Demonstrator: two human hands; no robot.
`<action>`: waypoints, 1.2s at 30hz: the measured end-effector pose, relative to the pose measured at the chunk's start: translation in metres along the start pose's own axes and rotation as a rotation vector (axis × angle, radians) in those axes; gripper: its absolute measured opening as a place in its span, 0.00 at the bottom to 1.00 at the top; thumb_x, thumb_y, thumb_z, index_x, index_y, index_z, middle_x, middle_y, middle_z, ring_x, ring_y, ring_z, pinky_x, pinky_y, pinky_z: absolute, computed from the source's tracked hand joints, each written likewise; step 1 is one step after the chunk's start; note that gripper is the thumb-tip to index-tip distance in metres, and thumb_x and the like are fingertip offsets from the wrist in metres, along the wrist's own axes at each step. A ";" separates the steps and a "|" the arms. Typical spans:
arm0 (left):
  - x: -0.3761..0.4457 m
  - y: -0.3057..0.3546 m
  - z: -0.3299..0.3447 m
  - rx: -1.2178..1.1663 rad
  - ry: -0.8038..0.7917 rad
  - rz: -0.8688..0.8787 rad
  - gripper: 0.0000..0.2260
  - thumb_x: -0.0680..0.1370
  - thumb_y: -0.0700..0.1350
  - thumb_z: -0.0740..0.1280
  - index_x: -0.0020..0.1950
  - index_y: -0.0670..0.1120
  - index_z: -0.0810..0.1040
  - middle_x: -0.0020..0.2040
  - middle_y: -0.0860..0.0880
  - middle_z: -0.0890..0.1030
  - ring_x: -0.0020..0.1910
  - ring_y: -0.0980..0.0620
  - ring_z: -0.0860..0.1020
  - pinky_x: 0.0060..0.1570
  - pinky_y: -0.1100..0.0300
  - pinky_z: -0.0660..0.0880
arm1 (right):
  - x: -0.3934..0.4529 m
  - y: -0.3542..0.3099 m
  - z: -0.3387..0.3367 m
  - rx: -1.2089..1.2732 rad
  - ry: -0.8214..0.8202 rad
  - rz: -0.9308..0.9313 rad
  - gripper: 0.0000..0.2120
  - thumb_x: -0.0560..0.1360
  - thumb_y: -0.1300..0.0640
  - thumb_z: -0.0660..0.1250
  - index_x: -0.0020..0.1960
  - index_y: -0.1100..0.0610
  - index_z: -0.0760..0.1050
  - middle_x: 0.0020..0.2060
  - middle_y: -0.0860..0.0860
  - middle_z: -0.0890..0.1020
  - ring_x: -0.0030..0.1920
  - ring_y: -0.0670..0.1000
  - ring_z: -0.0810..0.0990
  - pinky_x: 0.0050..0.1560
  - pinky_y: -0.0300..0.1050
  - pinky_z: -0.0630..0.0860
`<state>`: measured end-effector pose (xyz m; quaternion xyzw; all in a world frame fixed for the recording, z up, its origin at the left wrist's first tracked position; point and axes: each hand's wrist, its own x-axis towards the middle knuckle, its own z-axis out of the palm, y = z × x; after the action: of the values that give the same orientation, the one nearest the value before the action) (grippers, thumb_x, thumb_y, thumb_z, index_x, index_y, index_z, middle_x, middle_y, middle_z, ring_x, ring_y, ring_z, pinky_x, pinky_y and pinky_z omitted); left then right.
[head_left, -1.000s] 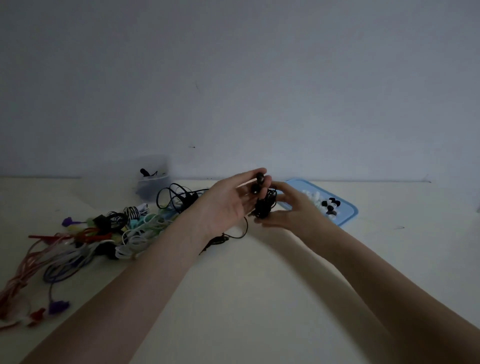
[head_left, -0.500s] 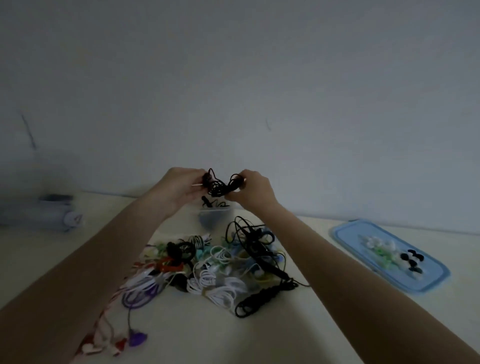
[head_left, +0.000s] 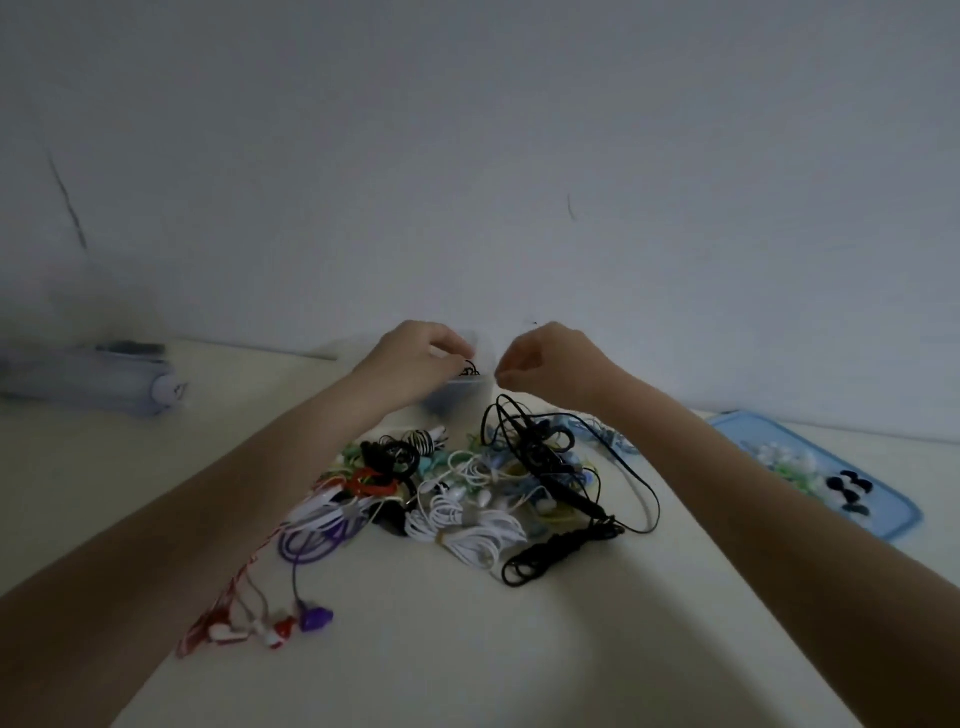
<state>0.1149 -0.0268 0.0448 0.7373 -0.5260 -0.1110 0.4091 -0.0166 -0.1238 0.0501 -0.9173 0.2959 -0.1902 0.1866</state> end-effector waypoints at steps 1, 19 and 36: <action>-0.008 0.005 0.005 0.002 -0.064 0.042 0.06 0.77 0.41 0.64 0.46 0.50 0.79 0.49 0.55 0.77 0.50 0.57 0.75 0.53 0.64 0.68 | -0.012 0.004 -0.005 -0.025 -0.022 -0.011 0.07 0.74 0.58 0.68 0.49 0.59 0.82 0.43 0.51 0.82 0.42 0.46 0.77 0.40 0.31 0.70; -0.076 -0.001 0.004 0.691 -0.592 0.233 0.17 0.71 0.48 0.72 0.59 0.49 0.74 0.50 0.52 0.78 0.46 0.54 0.75 0.42 0.61 0.71 | -0.086 -0.008 0.028 -0.171 -0.194 -0.269 0.08 0.73 0.60 0.68 0.49 0.62 0.82 0.38 0.52 0.76 0.44 0.55 0.76 0.38 0.33 0.65; -0.053 0.068 0.028 -0.340 -0.232 0.114 0.04 0.73 0.45 0.70 0.47 0.49 0.79 0.40 0.52 0.82 0.35 0.63 0.79 0.40 0.74 0.74 | -0.099 0.012 -0.045 0.951 0.051 0.186 0.07 0.80 0.61 0.57 0.46 0.62 0.72 0.39 0.57 0.80 0.40 0.53 0.82 0.43 0.41 0.78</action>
<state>0.0293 -0.0024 0.0614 0.6088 -0.5842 -0.2589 0.4702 -0.1172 -0.0819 0.0595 -0.6951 0.2613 -0.3095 0.5940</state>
